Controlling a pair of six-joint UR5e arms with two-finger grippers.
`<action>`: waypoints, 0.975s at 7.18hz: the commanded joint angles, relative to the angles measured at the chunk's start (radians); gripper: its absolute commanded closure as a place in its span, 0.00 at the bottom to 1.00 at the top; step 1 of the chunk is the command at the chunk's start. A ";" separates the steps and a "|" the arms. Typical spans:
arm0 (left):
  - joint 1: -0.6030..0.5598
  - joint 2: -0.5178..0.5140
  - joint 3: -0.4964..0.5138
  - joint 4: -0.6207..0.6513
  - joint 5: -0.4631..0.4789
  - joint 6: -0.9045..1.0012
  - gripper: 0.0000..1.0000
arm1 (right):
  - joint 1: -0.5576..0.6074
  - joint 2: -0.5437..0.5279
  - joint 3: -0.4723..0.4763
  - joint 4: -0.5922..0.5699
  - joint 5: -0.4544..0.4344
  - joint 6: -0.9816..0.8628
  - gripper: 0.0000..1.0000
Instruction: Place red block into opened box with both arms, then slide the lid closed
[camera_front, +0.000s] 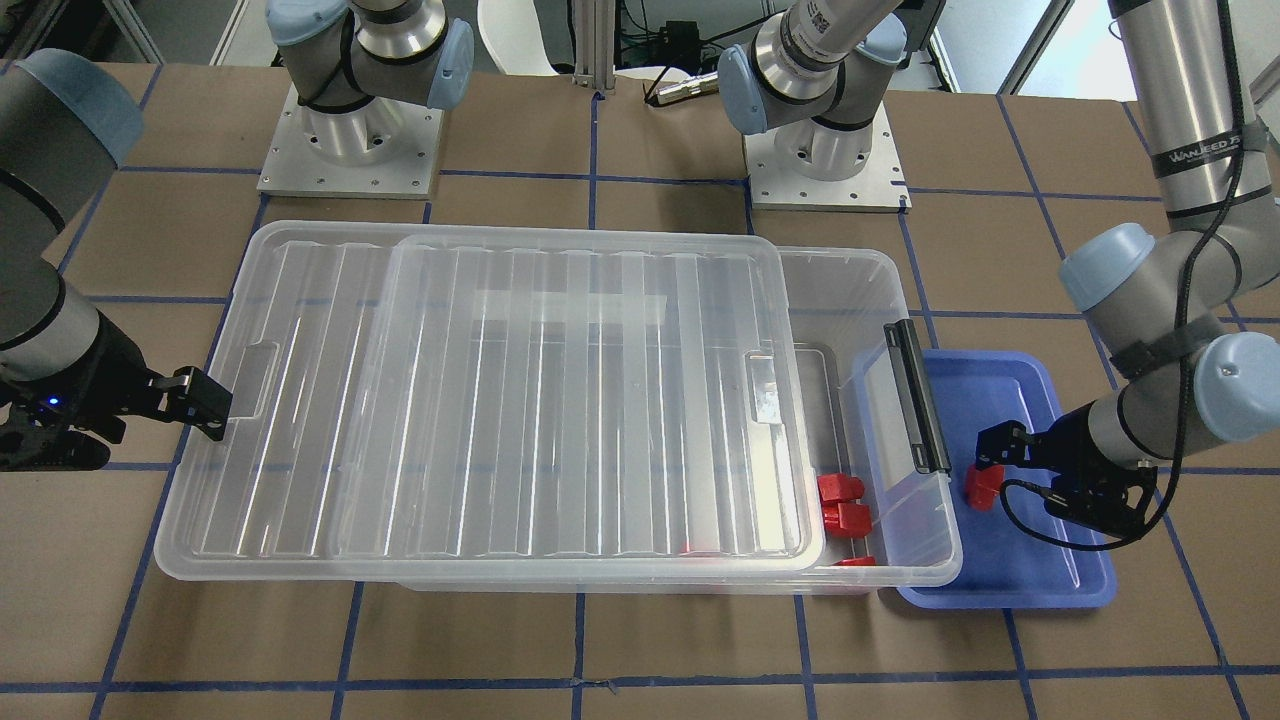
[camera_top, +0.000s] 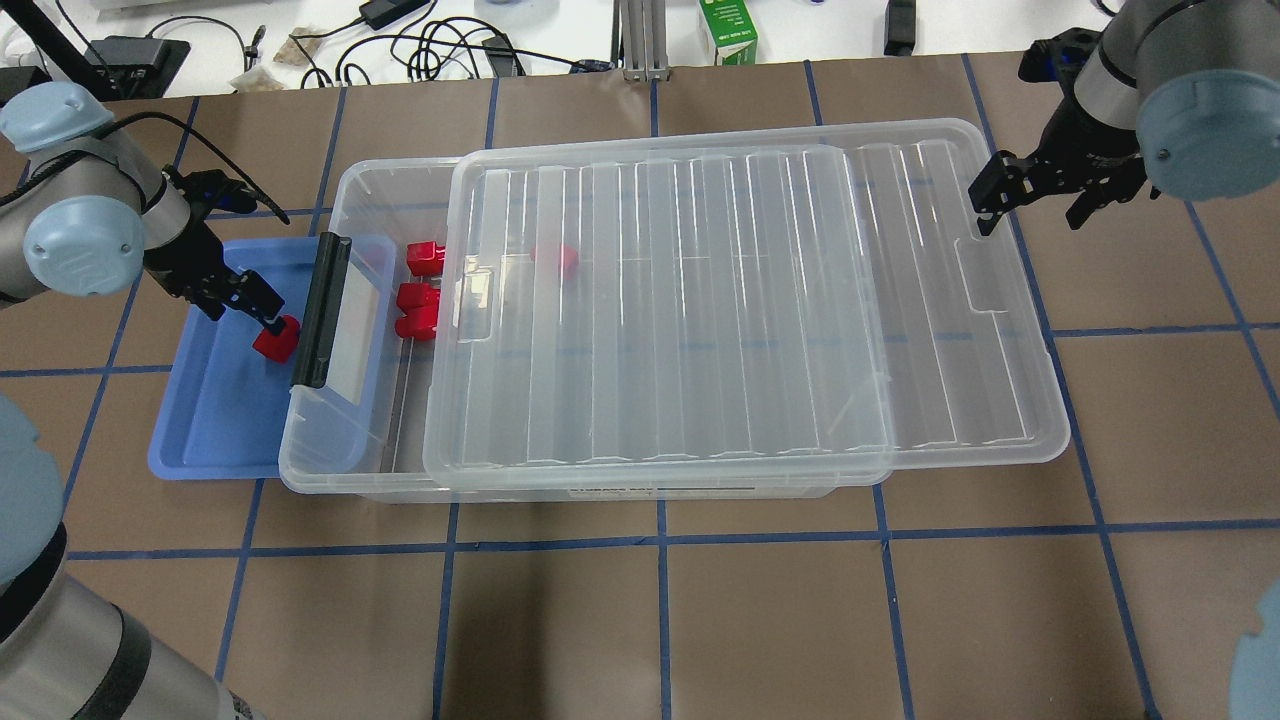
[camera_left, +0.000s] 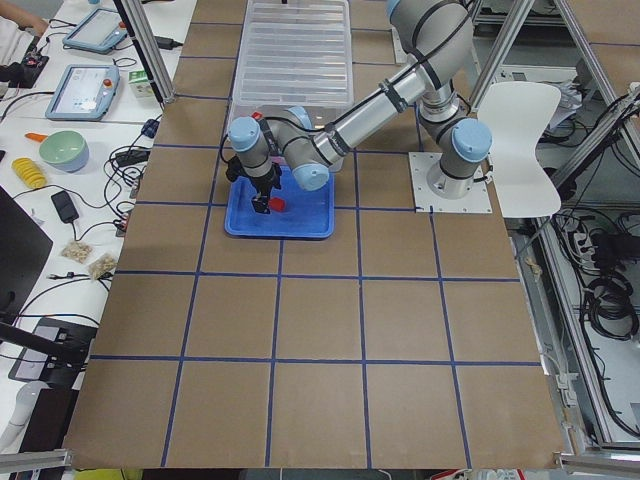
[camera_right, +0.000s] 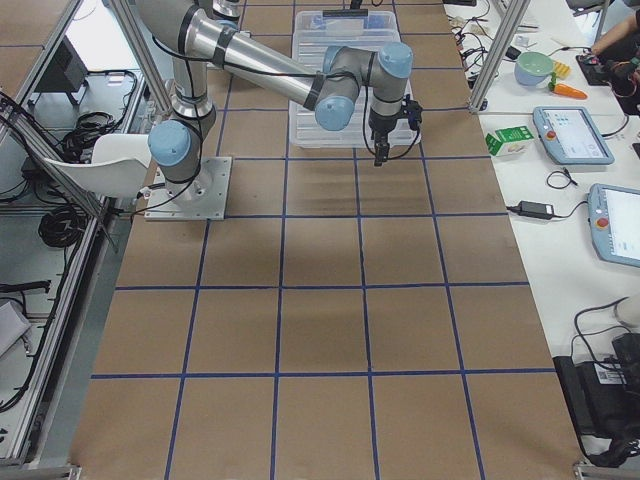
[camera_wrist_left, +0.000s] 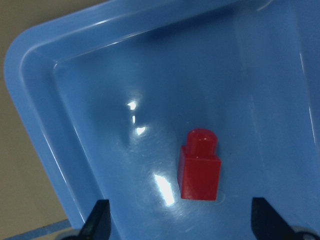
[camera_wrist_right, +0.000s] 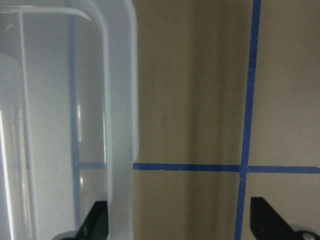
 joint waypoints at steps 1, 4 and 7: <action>0.000 -0.023 -0.008 0.004 -0.001 0.000 0.00 | -0.050 -0.002 0.000 0.002 0.002 -0.049 0.00; -0.002 -0.047 -0.017 0.001 -0.003 -0.001 0.28 | -0.090 -0.002 0.000 0.000 -0.002 -0.083 0.00; -0.006 -0.048 -0.005 0.004 -0.003 -0.003 1.00 | -0.123 -0.009 0.005 0.003 -0.002 -0.089 0.00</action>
